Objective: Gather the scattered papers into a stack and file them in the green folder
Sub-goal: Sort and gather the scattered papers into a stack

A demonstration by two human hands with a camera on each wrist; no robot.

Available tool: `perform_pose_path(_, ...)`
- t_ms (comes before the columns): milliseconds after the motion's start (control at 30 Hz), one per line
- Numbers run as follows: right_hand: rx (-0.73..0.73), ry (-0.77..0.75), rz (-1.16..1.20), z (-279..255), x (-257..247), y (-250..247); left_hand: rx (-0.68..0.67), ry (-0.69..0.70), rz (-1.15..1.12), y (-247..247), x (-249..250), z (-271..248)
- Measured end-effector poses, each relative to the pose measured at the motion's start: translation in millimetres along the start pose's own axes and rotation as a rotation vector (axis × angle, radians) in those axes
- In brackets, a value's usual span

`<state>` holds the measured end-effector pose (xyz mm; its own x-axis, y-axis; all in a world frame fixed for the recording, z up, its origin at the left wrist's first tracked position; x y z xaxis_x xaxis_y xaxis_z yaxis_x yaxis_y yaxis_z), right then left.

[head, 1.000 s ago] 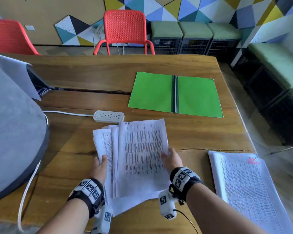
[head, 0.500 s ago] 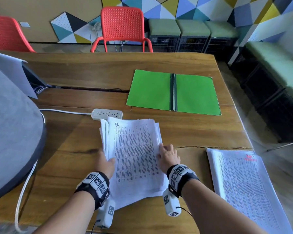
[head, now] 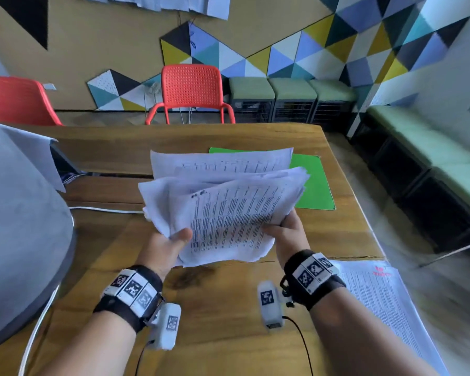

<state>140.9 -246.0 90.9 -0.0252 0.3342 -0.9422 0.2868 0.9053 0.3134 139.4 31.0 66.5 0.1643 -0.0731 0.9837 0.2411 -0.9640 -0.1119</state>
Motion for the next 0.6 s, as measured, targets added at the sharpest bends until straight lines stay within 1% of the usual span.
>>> perform_pose_path(100, -0.048, -0.005, -0.029, -13, -6, 2, 0.042, 0.062, -0.035, -10, -4, 0)
perform_pose_path(200, -0.075, 0.022, -0.094, -22, 3, 1, 0.104, 0.074, -0.183, -14, -8, -7)
perform_pose_path(300, -0.061, 0.027, -0.154, -22, 9, 5, 0.19, 0.109, -0.282, -15, 5, -14)
perform_pose_path(400, -0.009, -0.002, -0.131, -21, 5, 6, 0.214, 0.143, -0.33, -11, 24, -16)
perform_pose_path(467, 0.02, -0.047, -0.105, -23, -4, 8, 0.214, 0.172, -0.353, -9, 33, -19)
perform_pose_path(533, 0.009, -0.1, -0.107, -27, -11, 11, 0.204, 0.201, -0.349, -7, 40, -23)
perform_pose_path(600, -0.012, -0.096, -0.106, -30, -8, 10, 0.21, 0.205, -0.352, -8, 37, -24)
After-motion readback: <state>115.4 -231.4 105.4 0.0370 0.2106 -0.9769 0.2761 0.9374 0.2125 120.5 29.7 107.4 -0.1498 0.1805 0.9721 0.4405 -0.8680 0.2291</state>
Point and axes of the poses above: each hand's wrist, its own z-axis towards the middle knuckle, its own y-axis out of the palm, x = y × z, the point moved 10 cm from there along z, towards the middle knuckle, and after that the axes turned 8 degrees about x, right-handed, at the moved point
